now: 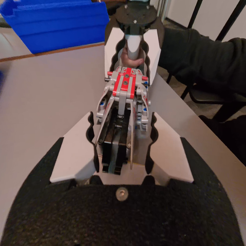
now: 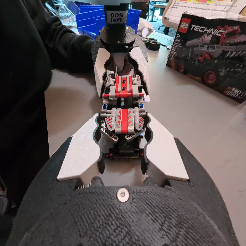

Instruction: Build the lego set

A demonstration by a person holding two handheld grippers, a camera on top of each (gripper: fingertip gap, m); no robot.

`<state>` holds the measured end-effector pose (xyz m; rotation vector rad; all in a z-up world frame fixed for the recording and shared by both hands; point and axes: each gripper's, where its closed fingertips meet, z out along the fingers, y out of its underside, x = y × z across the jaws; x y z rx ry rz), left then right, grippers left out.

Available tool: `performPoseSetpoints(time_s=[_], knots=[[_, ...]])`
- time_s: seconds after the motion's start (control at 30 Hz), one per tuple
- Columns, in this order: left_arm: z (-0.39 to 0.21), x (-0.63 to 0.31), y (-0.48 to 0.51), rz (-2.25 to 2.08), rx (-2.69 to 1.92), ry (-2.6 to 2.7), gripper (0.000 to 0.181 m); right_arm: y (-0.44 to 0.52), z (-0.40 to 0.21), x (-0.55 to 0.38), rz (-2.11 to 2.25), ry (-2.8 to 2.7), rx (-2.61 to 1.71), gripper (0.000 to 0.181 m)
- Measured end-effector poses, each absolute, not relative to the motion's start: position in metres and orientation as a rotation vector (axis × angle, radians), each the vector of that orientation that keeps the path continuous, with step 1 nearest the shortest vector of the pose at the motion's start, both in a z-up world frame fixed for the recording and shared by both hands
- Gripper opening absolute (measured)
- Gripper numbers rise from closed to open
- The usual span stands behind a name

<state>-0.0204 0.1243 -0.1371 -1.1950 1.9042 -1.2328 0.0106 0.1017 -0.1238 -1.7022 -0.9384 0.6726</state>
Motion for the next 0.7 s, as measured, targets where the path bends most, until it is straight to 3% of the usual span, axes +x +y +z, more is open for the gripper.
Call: performPoseSetpoints(time_s=[0.3, 0.7], knots=[[-0.129, -0.033, 0.11, -1.223, -1.088, 1.823, 0.091, 0.089, -0.12, 0.005, 0.521, -1.037, -1.574, 0.064], [-0.128, -0.033, 0.121, -1.185, -1.084, 1.794, 0.085, 0.087, -0.12, 0.005, 0.538, -1.05, -1.566, 0.064]])
